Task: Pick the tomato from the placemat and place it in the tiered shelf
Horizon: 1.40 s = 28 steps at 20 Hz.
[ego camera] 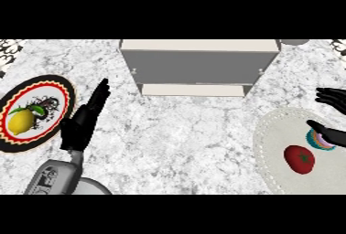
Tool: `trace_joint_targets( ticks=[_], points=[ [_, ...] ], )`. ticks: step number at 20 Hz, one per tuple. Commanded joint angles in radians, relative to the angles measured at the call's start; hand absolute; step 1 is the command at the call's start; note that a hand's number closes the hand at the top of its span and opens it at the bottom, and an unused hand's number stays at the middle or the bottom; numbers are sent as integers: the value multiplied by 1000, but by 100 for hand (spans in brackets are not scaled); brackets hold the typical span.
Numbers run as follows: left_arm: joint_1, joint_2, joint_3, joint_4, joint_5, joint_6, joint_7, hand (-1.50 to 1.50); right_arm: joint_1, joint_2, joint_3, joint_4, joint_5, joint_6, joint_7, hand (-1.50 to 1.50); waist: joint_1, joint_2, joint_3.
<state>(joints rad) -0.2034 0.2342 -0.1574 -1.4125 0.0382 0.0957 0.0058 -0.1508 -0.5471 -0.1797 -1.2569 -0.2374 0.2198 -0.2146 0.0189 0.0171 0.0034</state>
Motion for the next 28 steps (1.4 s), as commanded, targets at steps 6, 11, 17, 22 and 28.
trace_joint_targets(
  ticks=[6,11,17,22,28],
  points=[
    [13,-31,-29,-1,-42,14,-5,0,-141,-65,-158,479,-91,264,-358,-150,3,-10,0],
    [-11,-36,-3,25,-30,11,-5,0,-144,-202,-24,425,58,428,-349,-150,-7,-13,-3],
    [36,-73,-33,-15,-78,54,-2,0,-117,-287,28,298,137,454,-329,-150,-19,-18,-3],
    [33,-29,8,14,-47,-2,-18,0,-132,-341,112,94,212,430,-168,-150,-27,-21,-5],
    [38,-62,-20,-35,-77,37,20,0,-102,-440,197,-127,346,447,-73,-150,-32,-25,-5]
  ],
)
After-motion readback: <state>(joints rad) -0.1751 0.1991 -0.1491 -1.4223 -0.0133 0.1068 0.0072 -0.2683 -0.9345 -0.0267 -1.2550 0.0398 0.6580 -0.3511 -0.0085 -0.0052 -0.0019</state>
